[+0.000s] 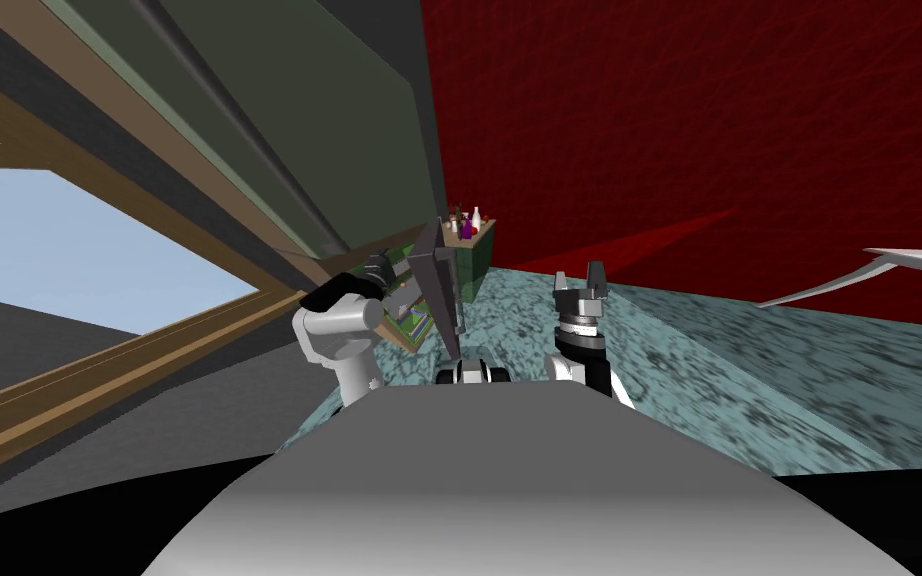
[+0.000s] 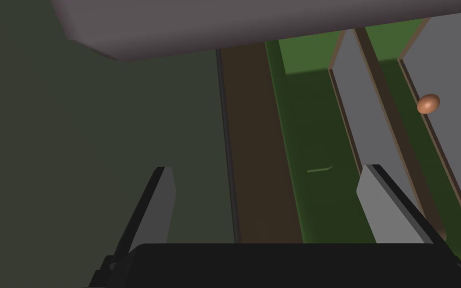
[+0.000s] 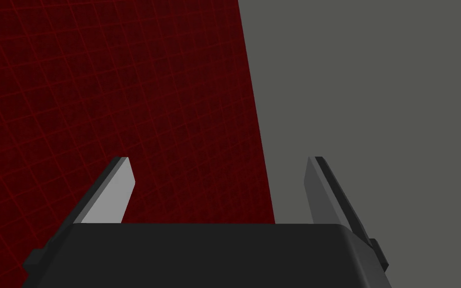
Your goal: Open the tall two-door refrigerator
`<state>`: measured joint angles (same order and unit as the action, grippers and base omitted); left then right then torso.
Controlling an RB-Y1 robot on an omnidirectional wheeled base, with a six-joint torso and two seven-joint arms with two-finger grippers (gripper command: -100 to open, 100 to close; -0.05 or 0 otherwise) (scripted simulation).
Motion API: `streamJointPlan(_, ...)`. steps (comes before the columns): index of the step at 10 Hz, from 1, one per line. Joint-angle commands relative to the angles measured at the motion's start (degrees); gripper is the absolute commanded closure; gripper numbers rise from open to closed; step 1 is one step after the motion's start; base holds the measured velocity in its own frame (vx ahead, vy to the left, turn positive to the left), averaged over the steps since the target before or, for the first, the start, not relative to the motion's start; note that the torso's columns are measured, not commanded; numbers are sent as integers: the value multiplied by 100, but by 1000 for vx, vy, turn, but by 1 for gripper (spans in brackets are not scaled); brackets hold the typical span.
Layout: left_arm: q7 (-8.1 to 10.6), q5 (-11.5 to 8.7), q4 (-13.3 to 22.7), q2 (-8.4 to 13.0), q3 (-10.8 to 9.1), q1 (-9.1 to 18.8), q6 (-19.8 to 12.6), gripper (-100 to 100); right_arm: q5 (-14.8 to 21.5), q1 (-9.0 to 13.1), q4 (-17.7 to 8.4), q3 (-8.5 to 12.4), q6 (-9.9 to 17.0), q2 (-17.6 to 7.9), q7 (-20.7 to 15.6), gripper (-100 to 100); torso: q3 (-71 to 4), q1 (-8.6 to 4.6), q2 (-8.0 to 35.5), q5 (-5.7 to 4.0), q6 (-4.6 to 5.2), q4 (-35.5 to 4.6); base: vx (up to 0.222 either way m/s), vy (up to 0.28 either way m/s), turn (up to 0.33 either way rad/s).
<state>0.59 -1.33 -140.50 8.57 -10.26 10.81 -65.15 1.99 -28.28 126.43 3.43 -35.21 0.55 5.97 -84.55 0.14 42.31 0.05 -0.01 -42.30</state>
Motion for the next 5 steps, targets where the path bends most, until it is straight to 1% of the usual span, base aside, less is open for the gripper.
streamJointPlan(1,39,-77,35,93,2,238,-287,-100,0,0,0,0,0,0,0,0,-3,-15,-5,-4,0,2,21,111,-35)
streamJointPlan(5,91,-180,-2,121,10,570,-685,-100,0,0,0,0,0,1,0,0,0,-13,0,-5,1,0,16,103,-40)
